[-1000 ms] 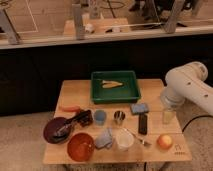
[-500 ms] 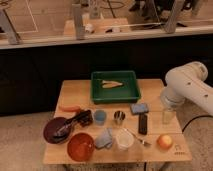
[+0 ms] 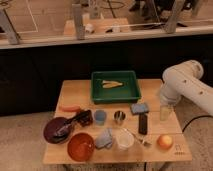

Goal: Place banana in metal cup

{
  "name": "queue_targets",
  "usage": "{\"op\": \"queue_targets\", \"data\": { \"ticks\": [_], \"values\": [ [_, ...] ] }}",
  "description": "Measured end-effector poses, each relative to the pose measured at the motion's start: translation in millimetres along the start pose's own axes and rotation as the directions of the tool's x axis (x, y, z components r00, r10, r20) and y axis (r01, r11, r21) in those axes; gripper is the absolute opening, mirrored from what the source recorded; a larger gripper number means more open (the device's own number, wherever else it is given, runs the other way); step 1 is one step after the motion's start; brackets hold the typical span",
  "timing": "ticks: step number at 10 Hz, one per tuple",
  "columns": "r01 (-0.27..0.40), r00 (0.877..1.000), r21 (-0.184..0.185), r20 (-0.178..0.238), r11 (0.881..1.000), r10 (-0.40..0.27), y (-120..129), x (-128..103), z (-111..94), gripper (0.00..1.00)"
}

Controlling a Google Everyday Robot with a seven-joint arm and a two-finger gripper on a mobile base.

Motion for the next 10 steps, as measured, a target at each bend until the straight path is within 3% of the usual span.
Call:
{"op": "queue_targets", "data": {
  "ticks": [5,7,8,10],
  "values": [
    [0.084,0.991,0.097,0.092,0.992,-0.093,-109,-40,35,0.8],
    [0.106,0.985,0.112,0.125,0.988,-0.12,-145,-63,51,0.8],
    [0.109,0.982,0.114,0.141,0.987,-0.125,-152,-72,55,0.8],
    [0.107,0.983,0.114,0.136,0.988,-0.122,-154,-68,57,0.8]
  ]
}}
